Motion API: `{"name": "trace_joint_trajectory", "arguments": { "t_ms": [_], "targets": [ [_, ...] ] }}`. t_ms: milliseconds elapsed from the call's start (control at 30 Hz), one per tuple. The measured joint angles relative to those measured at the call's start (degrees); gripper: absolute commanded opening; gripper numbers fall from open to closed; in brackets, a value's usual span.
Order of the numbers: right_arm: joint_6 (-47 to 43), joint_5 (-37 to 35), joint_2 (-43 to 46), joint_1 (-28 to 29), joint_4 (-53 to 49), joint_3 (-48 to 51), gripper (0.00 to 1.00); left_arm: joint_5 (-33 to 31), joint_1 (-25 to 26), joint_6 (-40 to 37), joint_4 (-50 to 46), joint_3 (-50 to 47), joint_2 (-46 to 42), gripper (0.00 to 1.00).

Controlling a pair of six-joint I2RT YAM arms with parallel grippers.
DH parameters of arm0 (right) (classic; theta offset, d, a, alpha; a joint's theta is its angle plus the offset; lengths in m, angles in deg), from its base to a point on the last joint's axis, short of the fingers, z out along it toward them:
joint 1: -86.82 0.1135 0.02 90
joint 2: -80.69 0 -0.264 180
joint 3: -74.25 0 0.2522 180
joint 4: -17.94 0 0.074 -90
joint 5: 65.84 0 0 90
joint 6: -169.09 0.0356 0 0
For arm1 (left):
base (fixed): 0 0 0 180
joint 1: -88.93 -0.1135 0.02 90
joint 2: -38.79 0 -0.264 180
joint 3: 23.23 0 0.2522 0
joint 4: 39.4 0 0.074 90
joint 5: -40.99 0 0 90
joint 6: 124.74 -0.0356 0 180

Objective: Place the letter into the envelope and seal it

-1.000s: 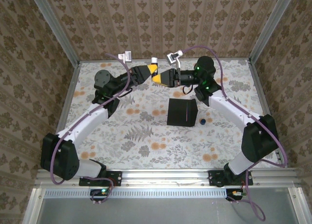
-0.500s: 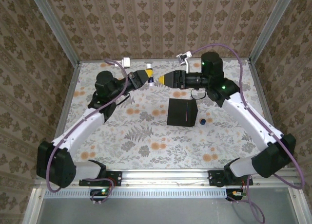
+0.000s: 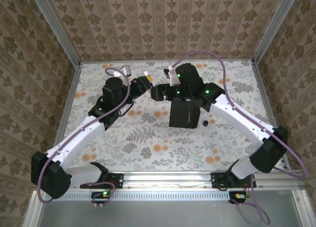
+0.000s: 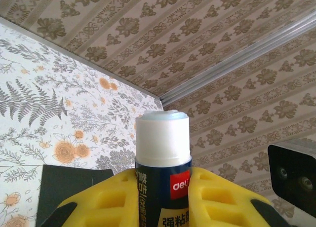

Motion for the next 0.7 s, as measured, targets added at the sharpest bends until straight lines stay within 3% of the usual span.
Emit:
{"name": "trace_joint_trajectory", "arguments": {
  "t_ms": [700],
  "targets": [
    [-1.46, -0.28, -3.15, 0.59, 1.22, -1.84, 0.48, -1.29, 0.22, 3.04, -0.72, -0.42, -0.04, 0.00]
  ]
}}
